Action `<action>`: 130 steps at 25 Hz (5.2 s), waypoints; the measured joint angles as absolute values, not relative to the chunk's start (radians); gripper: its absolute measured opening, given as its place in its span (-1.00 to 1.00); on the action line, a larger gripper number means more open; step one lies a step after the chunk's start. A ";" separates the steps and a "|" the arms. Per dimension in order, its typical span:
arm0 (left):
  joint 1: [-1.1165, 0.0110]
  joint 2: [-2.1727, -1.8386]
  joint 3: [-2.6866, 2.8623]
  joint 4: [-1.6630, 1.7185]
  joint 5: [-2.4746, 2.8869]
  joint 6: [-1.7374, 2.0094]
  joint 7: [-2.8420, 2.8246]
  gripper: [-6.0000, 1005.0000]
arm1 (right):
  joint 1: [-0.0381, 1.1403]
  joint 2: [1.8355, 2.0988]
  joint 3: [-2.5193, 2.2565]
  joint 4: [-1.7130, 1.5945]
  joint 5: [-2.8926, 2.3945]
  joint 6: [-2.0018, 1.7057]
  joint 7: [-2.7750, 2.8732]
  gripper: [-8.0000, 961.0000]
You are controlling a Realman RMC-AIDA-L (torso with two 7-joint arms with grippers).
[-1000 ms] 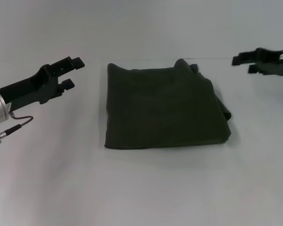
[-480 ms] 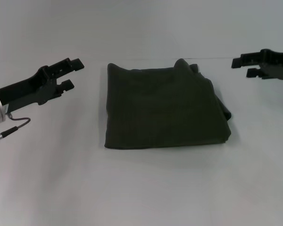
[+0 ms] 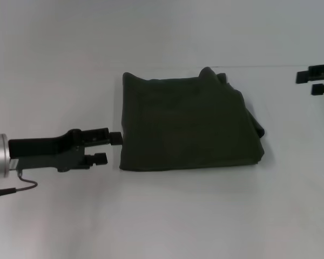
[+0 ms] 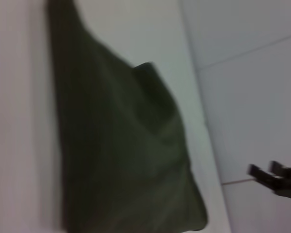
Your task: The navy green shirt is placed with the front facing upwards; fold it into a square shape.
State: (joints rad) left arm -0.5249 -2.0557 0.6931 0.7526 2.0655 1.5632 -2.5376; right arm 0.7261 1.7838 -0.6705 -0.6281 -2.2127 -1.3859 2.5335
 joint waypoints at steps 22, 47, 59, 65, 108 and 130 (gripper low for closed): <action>-0.588 -2.122 0.696 0.528 2.103 1.183 -2.583 0.74 | 0.731 1.756 -0.647 -0.633 -2.213 -1.397 2.565 0.48; -0.623 -2.114 0.699 0.459 2.110 1.130 -2.587 0.18 | 0.725 1.755 -0.632 -0.626 -2.210 -1.400 2.562 0.48; -0.618 -2.117 0.701 0.463 2.111 1.145 -2.565 -0.49 | 0.724 1.757 -0.632 -0.623 -2.210 -1.401 2.562 0.49; -0.568 -2.120 0.699 0.520 2.111 1.229 -2.536 -0.95 | 0.715 1.763 -0.631 -0.622 -2.210 -1.402 2.568 0.49; -0.543 -2.010 0.534 0.761 2.158 1.696 -1.880 0.91 | 0.588 1.896 -0.592 -0.652 -2.144 -1.505 1.889 0.91; -0.746 -1.980 0.727 0.791 2.239 1.669 -1.928 0.91 | 0.640 2.074 -0.717 -0.847 -2.115 -1.569 1.682 0.91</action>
State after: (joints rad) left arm -0.7461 -1.9803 0.7273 0.7907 2.2387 1.6686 -1.9283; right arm 0.6400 2.0742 -0.7168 -0.8475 -2.1151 -1.5688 1.6821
